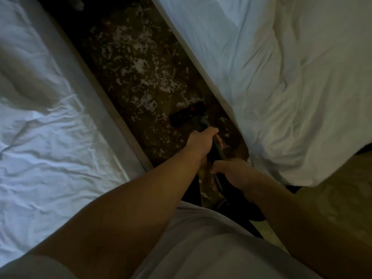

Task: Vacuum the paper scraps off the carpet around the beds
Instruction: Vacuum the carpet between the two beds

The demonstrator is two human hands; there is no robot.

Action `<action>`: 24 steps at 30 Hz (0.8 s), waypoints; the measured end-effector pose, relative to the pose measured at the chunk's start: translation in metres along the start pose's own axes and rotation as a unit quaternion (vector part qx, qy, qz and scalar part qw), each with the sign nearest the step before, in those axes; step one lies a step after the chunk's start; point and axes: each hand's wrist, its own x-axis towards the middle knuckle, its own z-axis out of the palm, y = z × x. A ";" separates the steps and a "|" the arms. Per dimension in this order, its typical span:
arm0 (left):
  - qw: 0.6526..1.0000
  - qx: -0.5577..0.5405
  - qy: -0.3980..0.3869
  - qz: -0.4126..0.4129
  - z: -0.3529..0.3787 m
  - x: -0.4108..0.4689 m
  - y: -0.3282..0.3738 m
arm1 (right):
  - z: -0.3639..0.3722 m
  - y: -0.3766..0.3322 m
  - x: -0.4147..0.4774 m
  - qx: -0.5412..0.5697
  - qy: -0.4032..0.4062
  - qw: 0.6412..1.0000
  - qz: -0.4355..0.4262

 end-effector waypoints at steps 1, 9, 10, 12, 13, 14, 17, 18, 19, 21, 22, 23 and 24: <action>1.000 0.000 0.007 0.005 -0.009 0.006 0.018 | 0.007 -0.018 0.006 0.002 -0.003 1.000 -0.003; 0.998 -0.031 0.034 0.041 -0.077 0.045 0.136 | 0.060 -0.140 0.051 -0.040 -0.052 0.997 -0.035; 0.998 -0.035 0.039 0.047 -0.084 0.047 0.147 | 0.066 -0.152 0.055 -0.045 -0.057 0.997 -0.040; 0.996 -0.043 0.051 0.057 -0.098 0.050 0.165 | 0.077 -0.172 0.063 -0.054 -0.067 0.995 -0.049; 0.996 -0.041 0.055 0.060 -0.105 0.052 0.172 | 0.083 -0.180 0.066 -0.055 -0.073 0.994 -0.052; 0.996 -0.036 0.061 0.062 -0.110 0.053 0.177 | 0.088 -0.186 0.068 -0.057 -0.080 0.994 -0.054; 0.994 -0.035 0.075 0.068 -0.123 0.056 0.183 | 0.099 -0.193 0.074 -0.063 -0.094 0.992 -0.049; 0.994 -0.043 0.077 0.070 -0.126 0.056 0.182 | 0.101 -0.194 0.075 -0.068 -0.098 0.992 -0.047; 0.993 -0.053 0.080 0.070 -0.128 0.056 0.180 | 0.101 -0.194 0.075 -0.074 -0.102 0.991 -0.046; 0.991 -0.074 0.088 0.064 -0.130 0.053 0.172 | 0.100 -0.190 0.073 -0.090 -0.109 0.989 -0.041; 0.991 -0.082 0.093 0.057 -0.129 0.051 0.167 | 0.098 -0.186 0.071 -0.096 -0.112 0.988 -0.039; 0.990 -0.089 0.098 0.049 -0.128 0.048 0.160 | 0.096 -0.180 0.069 -0.100 -0.117 0.987 -0.037; 0.989 -0.100 0.101 0.043 -0.126 0.045 0.152 | 0.094 -0.172 0.066 -0.102 -0.121 0.987 -0.036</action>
